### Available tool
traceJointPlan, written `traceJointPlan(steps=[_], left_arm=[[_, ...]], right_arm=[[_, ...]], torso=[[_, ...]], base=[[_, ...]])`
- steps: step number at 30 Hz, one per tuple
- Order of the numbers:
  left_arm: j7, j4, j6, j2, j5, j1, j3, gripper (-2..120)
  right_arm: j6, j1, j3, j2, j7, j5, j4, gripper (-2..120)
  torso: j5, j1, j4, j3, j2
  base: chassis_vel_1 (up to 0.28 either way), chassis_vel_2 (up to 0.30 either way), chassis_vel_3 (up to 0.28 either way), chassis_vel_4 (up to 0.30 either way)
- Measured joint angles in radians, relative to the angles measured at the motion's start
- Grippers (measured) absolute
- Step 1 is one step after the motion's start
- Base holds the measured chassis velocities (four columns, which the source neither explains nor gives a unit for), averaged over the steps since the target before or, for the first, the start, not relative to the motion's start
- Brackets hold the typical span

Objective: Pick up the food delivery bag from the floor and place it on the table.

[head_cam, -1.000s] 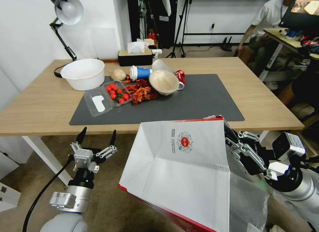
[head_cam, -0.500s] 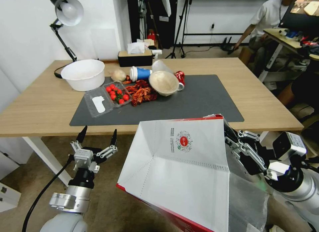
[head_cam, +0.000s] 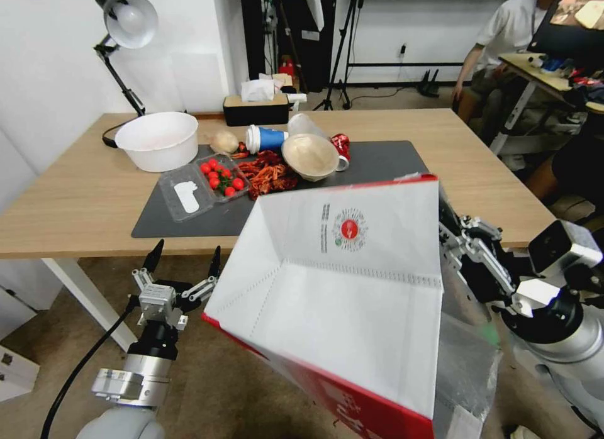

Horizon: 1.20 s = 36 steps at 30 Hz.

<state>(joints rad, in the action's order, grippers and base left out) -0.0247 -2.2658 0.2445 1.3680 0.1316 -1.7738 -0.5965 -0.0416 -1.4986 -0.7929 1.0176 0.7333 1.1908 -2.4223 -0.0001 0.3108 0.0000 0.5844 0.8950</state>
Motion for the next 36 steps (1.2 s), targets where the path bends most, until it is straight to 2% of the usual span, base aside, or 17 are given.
traceJointPlan(steps=[7, 9, 10, 14, 20, 33, 36], left_arm=[[-0.001, -0.002, -0.002, -0.008, -0.005, 0.003, 0.011, 100], [-0.001, -0.002, -0.002, -0.008, -0.005, 0.003, 0.011, 100], [-0.003, 0.002, -0.004, -0.016, -0.005, 0.005, 0.016, 100], [-0.003, 0.004, -0.004, -0.02, -0.005, 0.006, 0.017, 100], [-0.002, 0.007, -0.001, -0.016, -0.022, 0.001, 0.025, 100], [-0.006, 0.008, -0.001, -0.007, -0.047, 0.0, 0.039, 100], [-0.008, 0.008, -0.001, -0.002, -0.058, -0.005, 0.042, 100]], right_arm=[[0.05, 0.042, -0.001, -0.014, -0.17, 0.056, -0.035, 0], [0.05, 0.042, -0.001, -0.014, -0.17, 0.056, -0.035, 0], [0.068, 0.054, -0.006, -0.02, -0.239, 0.072, -0.048, 0], [0.083, 0.071, -0.011, -0.03, -0.306, 0.084, -0.056, 0], [0.115, 0.111, -0.011, -0.053, -0.468, 0.082, -0.062, 0], [0.125, 0.25, -0.01, -0.102, -0.73, 0.144, -0.03, 0], [0.12, 0.311, -0.005, -0.117, -0.836, 0.183, -0.013, 0]], torso=[[0.0001, -0.001, 0.0, -0.001, -0.001], [0.0001, -0.001, 0.0, -0.001, -0.001], [0.0, -0.001, -0.0001, -0.001, -0.002], [0.0, -0.001, -0.0001, -0.001, -0.002], [0.0001, -0.001, 0.0, -0.001, -0.003], [0.0001, -0.001, 0.0, -0.002, -0.003], [0.0001, -0.001, 0.0001, -0.002, -0.003]], base=[[0.0, 0.0, 0.0, 0.0], [0.0, 0.0, 0.0, 0.0], [0.0, 0.0, 0.0, 0.0], [0.0, 0.0, 0.0, 0.0], [0.0, 0.0, 0.0, 0.0], [0.0, 0.0, 0.0, 0.0], [0.0, 0.0, 0.0, 0.0]])
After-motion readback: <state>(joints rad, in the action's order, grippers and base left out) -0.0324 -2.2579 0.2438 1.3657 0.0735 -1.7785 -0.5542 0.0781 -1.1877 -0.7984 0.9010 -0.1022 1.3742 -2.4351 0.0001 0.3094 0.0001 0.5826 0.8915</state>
